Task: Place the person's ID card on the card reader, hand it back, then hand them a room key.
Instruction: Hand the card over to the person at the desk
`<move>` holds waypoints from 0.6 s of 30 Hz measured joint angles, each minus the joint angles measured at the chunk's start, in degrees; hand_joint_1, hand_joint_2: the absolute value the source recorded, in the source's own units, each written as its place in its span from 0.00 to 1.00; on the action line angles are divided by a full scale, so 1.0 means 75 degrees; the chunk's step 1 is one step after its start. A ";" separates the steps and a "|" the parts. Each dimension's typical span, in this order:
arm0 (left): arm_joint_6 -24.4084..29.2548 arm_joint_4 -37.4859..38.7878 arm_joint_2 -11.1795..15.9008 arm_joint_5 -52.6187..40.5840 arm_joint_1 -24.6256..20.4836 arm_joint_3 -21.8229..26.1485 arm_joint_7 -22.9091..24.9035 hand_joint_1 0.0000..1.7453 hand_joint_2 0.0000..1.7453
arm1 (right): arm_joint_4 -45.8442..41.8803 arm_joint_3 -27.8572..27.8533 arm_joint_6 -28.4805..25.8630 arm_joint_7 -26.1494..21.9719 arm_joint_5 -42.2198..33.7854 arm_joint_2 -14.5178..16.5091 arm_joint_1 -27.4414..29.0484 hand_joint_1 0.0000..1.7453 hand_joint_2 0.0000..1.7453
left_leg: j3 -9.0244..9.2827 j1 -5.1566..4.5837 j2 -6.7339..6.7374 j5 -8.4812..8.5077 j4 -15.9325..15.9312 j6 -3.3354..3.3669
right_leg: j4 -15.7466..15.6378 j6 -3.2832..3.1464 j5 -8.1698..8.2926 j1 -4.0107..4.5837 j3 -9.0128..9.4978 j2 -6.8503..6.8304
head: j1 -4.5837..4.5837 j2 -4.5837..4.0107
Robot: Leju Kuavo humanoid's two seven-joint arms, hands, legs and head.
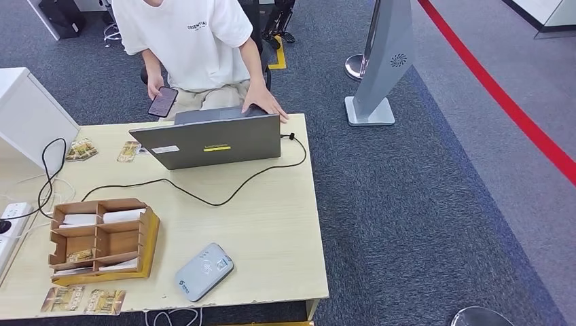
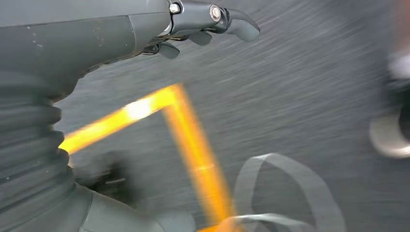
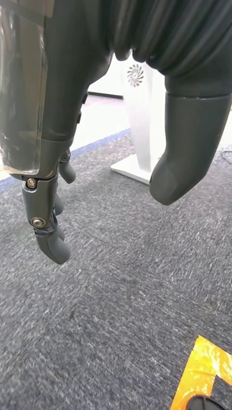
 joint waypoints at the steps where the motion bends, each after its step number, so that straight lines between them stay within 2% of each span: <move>1: 0.0069 0.0156 -0.0159 -0.0088 -0.0024 -0.0039 0.0128 0.00 1.00 | 0.0000 0.0000 -0.0012 -0.0017 0.0026 0.0000 0.0007 0.00 1.00 | 0.0000 0.0000 0.0000 0.0001 0.0001 0.0001 | 0.0000 0.0001 0.0000 0.0000 0.0001 0.0000 | 0.0001 0.0000; 5: 0.0176 0.0588 -0.0657 -0.0333 -0.0101 -0.0197 0.0501 0.00 1.00 | 0.0001 0.0004 -0.0043 -0.0013 0.0104 -0.0004 0.0017 0.00 1.00 | 0.0000 0.0004 0.0002 0.0001 0.0005 0.0003 | 0.0000 0.0006 0.0005 0.0004 0.0000 0.0002 | 0.0010 0.0000; 12: -0.0397 0.0754 -0.1808 -0.1417 -0.0433 -0.1025 0.1897 0.00 1.00 | 0.0000 0.0505 0.0113 0.0462 0.0172 -0.0007 -0.0100 0.00 1.00 | -0.0010 0.0000 -0.0002 0.0014 0.0007 0.0022 | 0.0001 0.0021 0.0014 0.0000 -0.0003 -0.0005 | 0.0004 0.0000; 15: -0.0848 0.0857 -0.1931 -0.1982 -0.0692 -0.1528 0.2764 0.00 1.00 | 0.0000 0.0773 0.0224 0.0492 0.0175 -0.0020 -0.0154 0.00 1.00 | -0.0009 0.0005 -0.0001 0.0017 0.0012 0.0023 | 0.0001 0.0025 0.0020 0.0006 -0.0001 -0.0003 | 0.0018 0.0000; 18: -0.1175 0.0878 -0.1727 -0.2246 -0.0976 -0.1951 0.3365 0.00 1.00 | 0.0000 0.1005 0.0339 0.0497 0.0175 -0.0042 -0.0171 0.00 1.00 | -0.0006 0.0007 -0.0002 0.0018 0.0014 0.0022 | 0.0007 0.0024 0.0021 0.0007 -0.0002 -0.0003 | 0.0015 0.0000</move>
